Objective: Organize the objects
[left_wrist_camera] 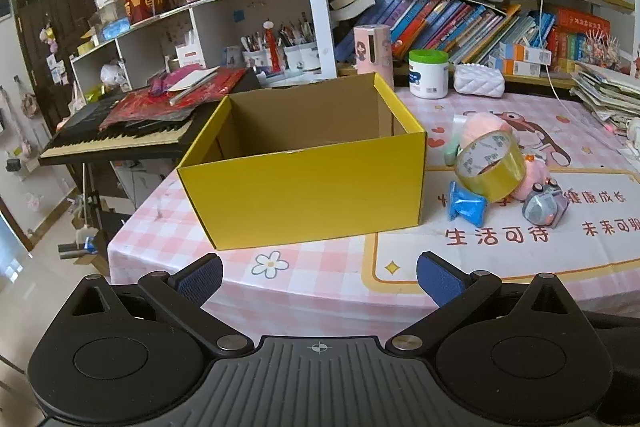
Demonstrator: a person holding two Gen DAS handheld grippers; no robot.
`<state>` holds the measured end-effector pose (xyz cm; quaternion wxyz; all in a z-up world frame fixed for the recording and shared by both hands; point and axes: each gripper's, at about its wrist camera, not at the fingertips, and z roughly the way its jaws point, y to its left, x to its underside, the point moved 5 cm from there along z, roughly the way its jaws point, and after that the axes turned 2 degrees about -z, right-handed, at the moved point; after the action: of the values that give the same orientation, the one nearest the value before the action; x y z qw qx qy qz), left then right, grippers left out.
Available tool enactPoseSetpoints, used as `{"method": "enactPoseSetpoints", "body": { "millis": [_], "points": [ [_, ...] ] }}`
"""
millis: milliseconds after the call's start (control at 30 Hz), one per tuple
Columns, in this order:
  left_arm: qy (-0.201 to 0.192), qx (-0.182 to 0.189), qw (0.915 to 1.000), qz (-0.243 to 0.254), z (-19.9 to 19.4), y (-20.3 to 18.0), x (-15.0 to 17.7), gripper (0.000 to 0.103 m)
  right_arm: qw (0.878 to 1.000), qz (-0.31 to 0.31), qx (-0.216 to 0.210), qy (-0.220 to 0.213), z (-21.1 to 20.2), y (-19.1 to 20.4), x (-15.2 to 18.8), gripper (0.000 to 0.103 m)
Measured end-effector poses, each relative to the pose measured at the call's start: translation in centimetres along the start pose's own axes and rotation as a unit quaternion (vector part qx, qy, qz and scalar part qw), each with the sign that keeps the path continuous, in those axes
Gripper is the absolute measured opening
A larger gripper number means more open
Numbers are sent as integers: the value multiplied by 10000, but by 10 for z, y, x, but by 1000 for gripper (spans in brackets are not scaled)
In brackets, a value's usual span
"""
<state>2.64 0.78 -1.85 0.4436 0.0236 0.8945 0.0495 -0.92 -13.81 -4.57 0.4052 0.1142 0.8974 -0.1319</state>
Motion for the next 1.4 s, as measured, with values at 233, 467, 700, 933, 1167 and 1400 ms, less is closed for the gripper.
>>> {"method": "enactPoseSetpoints", "body": {
  "millis": [233, 467, 700, 933, 1167, 1400],
  "points": [
    [-81, -6, 10000, -53, 0, 4, -3, 103, 9999, 136, 61, -55, -2, -7, -4, 103],
    [-23, -42, 10000, 0, 3, 5, 0, 103, 9997, 216, 125, -86, -4, -12, -4, 103],
    [-6, -40, 10000, 43, 3, 4, 4, 103, 9996, 212, 143, -74, -5, -11, -1, 103],
    [33, -59, 10000, 52, 5, 4, 6, 103, 9996, 218, 153, -49, -5, -11, 0, 103],
    [45, -68, 9999, 73, 7, 4, 6, 103, 9996, 216, 152, -53, -4, -11, -1, 103],
    [65, -52, 9999, 72, 8, 4, 6, 103, 9996, 217, 150, -47, -4, -11, 0, 103]
  ]
}}
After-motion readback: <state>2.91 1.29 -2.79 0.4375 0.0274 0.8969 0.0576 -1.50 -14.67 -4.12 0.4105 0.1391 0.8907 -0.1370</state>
